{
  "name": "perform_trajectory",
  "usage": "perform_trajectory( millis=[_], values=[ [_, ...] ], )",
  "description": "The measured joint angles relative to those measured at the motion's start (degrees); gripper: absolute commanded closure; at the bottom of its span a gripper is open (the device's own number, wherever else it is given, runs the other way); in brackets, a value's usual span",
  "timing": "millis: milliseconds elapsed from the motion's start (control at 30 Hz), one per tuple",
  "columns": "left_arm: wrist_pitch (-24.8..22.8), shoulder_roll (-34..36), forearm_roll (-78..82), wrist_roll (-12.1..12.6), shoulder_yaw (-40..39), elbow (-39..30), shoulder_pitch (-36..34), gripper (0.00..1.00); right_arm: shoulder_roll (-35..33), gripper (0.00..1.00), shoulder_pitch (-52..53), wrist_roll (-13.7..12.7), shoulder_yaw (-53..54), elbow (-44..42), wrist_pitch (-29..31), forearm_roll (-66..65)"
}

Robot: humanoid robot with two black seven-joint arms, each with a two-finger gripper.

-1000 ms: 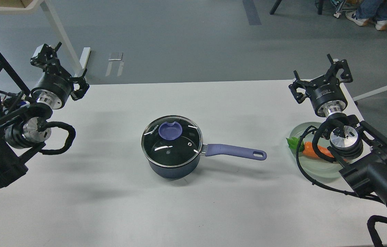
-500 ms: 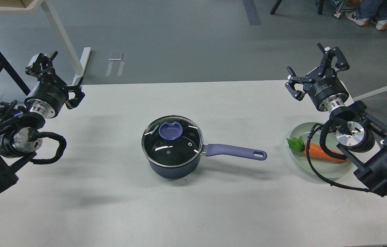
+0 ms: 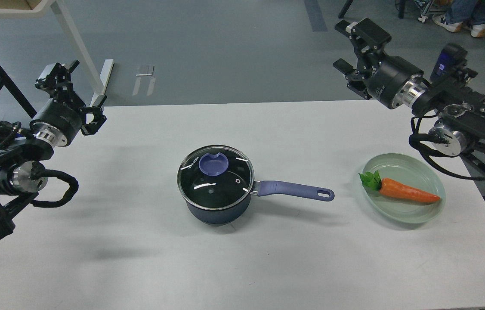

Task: Open pot lid
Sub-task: 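Reach the right gripper to the lavender pot handle and grasp it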

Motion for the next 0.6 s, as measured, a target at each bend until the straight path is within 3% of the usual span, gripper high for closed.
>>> perform_trajectory(
  millis=[167, 300, 467, 600],
  values=[
    [0.15, -0.08, 0.78, 0.34, 0.06, 0.0, -0.28, 0.01, -0.23, 0.01, 8.57, -0.21, -11.5, 7.23, -0.13, -15.03],
    [0.3, 0.23, 0.82, 0.47, 0.06, 0.0, -0.4, 0.01, -1.96, 0.01, 11.62, -0.15, -18.81, 12.88, -0.32, -35.38],
    [0.26, 0.42, 0.86, 0.46, 0.06, 0.0, -0.56, 0.01, -2.34, 0.02, 11.78, 0.29, -24.61, 14.47, -0.94, -53.69],
    [0.11, 0.34, 2.16, 0.28, -0.03, -0.08, -0.89, 0.01, -1.59, 0.09, 10.72, 0.66, -28.17, 14.28, -2.19, -60.19]
  ],
)
